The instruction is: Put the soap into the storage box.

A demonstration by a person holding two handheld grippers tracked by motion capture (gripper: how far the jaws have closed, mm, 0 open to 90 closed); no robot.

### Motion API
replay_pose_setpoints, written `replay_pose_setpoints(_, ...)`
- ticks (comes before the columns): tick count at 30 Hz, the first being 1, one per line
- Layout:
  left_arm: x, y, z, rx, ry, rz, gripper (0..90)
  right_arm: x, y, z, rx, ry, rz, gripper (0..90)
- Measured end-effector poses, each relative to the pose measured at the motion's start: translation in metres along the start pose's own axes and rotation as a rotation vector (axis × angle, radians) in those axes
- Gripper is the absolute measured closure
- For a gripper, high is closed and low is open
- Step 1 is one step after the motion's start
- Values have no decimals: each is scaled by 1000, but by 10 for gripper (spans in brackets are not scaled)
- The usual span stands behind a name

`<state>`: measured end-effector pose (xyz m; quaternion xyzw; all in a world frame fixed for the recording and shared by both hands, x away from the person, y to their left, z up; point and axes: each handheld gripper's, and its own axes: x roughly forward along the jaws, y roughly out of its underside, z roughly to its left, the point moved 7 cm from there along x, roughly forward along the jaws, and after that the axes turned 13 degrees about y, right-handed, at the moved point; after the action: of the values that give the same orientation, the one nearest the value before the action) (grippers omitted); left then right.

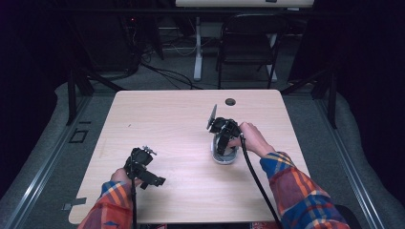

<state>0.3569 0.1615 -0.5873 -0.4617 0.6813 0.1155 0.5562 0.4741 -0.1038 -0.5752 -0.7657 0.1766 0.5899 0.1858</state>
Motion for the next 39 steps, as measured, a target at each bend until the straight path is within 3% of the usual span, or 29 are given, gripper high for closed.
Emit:
replay_pose_setpoints(21,0,0,0,0,-1,1,1,-27,14,-7,38,11,-67,212)
replay_pose_setpoints(39,0,0,0,-1,-1,0,0,-50,50,-20,86,15,-105,146)
